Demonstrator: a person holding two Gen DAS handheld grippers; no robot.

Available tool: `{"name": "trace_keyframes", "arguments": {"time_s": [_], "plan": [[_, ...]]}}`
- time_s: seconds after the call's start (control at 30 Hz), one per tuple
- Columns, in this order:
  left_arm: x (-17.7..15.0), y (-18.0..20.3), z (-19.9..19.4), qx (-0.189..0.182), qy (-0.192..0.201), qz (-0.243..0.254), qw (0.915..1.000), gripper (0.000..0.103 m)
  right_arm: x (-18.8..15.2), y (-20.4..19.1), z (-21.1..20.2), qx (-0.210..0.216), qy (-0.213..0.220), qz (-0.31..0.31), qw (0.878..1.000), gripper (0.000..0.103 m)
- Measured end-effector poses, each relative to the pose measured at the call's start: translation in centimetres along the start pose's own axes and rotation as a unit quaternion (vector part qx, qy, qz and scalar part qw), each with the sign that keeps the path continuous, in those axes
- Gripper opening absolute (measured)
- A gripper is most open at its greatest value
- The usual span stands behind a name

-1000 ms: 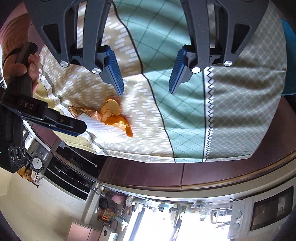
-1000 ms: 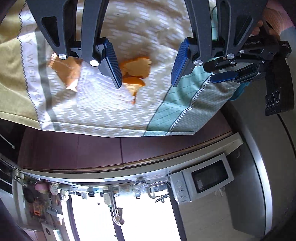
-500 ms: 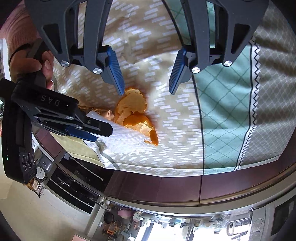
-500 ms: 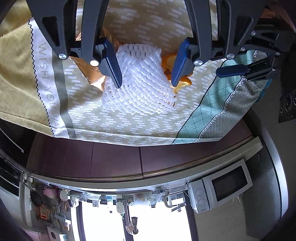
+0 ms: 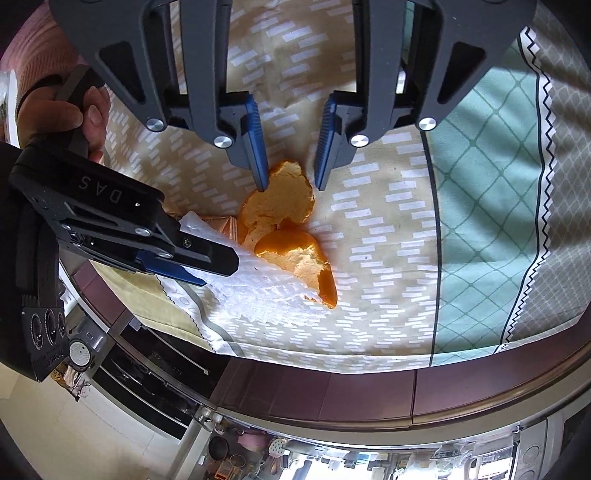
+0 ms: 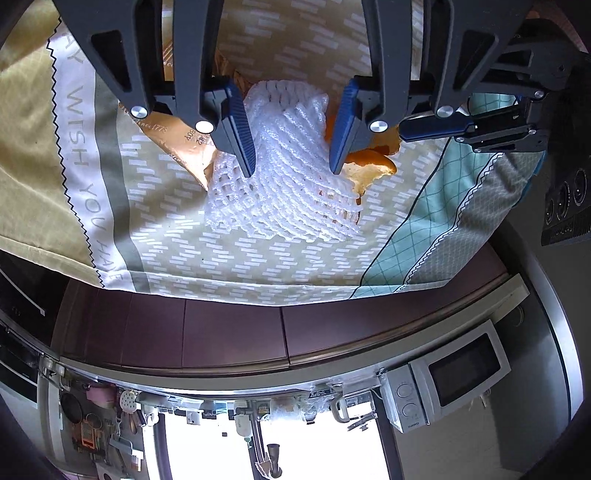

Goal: Collect trash
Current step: 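Grasp an orange peel with the left gripper while the right gripper grasps the white foam net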

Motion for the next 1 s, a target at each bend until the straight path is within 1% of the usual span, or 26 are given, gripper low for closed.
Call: {"name": "trace_keyframes", "arguments": {"time_s": [0.03, 0.1, 0.17, 0.3, 0.47, 0.83, 1.0], "plan": [[0.0, 0.0, 0.0, 0.0, 0.0, 0.0, 1.0, 0.021, 0.0, 0.0, 0.0, 0.002, 0.0, 0.0, 1.0, 0.033], [-0.1, 0.1, 0.0, 0.002, 0.003, -0.001, 1.0, 0.017, -0.2, 0.0, -0.1, 0.009, 0.001, 0.002, 1.0, 0.024], [-0.2, 0.1, -0.1, -0.001, 0.005, -0.003, 1.0, 0.012, -0.3, 0.1, -0.2, 0.015, 0.002, 0.004, 1.0, 0.019], [-0.7, 0.1, -0.4, -0.007, 0.008, -0.005, 0.9999, 0.006, -0.5, 0.0, -0.7, 0.02, 0.008, 0.005, 1.0, 0.015], [-1.1, 0.6, -1.2, -0.004, 0.017, 0.0, 0.9998, 0.001, -0.7, -0.1, -2.0, 0.028, 0.026, 0.004, 0.999, 0.013], [-2.9, 1.5, -5.0, 0.014, 0.054, 0.016, 0.9983, 0.001, -0.9, -1.0, -5.0, 0.052, 0.058, 0.0, 0.997, 0.013], [-4.1, 1.2, -7.1, 0.019, 0.072, 0.013, 0.9971, 0.001, -1.0, -1.8, -5.8, 0.065, 0.065, -0.003, 0.996, 0.013]]}}
Point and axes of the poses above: each gripper's, at about its wrist camera, not at the fingertips, and z roughly the way its jaws point, y to its right, x to its top, the point moved 2 cm from there along z, roughly the way its jaws point, and after that the axes turned 10 degrees about -y, right-handed, at the moved point
